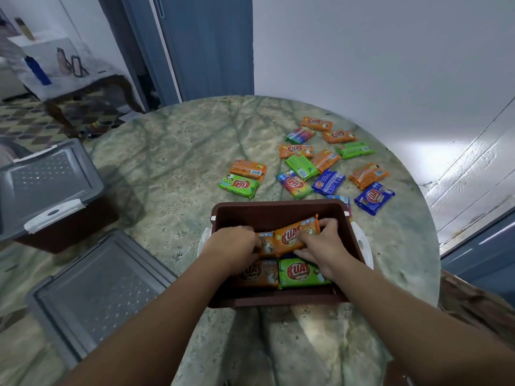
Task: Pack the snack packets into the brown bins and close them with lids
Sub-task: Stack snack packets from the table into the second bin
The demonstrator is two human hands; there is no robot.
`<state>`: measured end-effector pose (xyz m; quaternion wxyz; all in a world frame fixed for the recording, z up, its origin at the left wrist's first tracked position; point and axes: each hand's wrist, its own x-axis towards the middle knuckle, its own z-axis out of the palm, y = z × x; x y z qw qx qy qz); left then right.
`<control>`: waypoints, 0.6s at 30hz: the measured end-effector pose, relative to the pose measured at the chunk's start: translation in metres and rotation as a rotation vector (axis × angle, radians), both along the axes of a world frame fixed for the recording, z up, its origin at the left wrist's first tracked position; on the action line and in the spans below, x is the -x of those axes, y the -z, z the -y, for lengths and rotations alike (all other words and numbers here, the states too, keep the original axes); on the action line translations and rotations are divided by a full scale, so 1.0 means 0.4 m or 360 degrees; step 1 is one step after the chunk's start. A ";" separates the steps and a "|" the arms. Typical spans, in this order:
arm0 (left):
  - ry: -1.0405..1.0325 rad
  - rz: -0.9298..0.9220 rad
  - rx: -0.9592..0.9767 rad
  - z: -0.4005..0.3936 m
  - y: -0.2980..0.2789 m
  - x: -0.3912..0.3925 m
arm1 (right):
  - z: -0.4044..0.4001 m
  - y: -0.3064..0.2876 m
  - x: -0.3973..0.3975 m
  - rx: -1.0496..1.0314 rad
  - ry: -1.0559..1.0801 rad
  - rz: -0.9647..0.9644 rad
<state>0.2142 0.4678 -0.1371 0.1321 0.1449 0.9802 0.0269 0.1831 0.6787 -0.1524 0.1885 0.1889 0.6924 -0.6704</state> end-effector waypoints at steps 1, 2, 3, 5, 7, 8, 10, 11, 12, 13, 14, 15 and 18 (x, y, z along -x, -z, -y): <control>0.0003 -0.0004 0.0001 0.000 -0.001 0.000 | -0.003 0.005 0.000 -0.0221 -0.0102 -0.0057; 0.0006 -0.0009 0.0001 0.000 -0.001 0.000 | -0.009 0.009 -0.001 -0.0492 -0.0261 -0.0138; 0.0009 -0.0013 0.0000 0.000 -0.002 -0.001 | -0.015 0.008 -0.004 -0.0758 -0.0440 -0.0220; 0.0023 -0.0020 0.0001 0.001 -0.001 -0.001 | -0.026 0.002 -0.005 -0.1197 -0.0724 -0.0381; 0.0039 -0.0021 0.0012 0.002 -0.002 0.000 | -0.030 -0.004 -0.009 -0.1527 -0.0887 -0.0513; 0.0042 -0.0019 0.0019 0.002 -0.002 0.000 | -0.031 -0.002 -0.010 -0.1633 -0.0942 -0.0552; 0.0042 -0.0012 0.0036 0.000 -0.001 0.000 | -0.028 0.000 -0.016 -0.1750 -0.1058 -0.0581; 0.0042 -0.0010 0.0041 0.000 -0.001 0.000 | -0.027 0.003 -0.018 -0.1809 -0.1129 -0.0591; 0.0040 -0.0006 0.0043 -0.001 -0.001 0.000 | -0.026 0.004 -0.019 -0.1873 -0.1194 -0.0590; 0.0037 -0.0004 0.0040 0.000 -0.002 0.000 | -0.024 0.003 -0.019 -0.1932 -0.1248 -0.0577; 0.0036 -0.0005 0.0038 0.001 -0.002 0.001 | -0.023 0.004 -0.017 -0.1984 -0.1275 -0.0564; 0.0038 -0.0007 0.0041 0.001 -0.002 0.001 | -0.021 0.004 -0.016 -0.2020 -0.1282 -0.0553; 0.0055 -0.0018 0.0054 0.000 -0.002 0.002 | -0.017 0.005 -0.013 -0.2020 -0.1261 -0.0564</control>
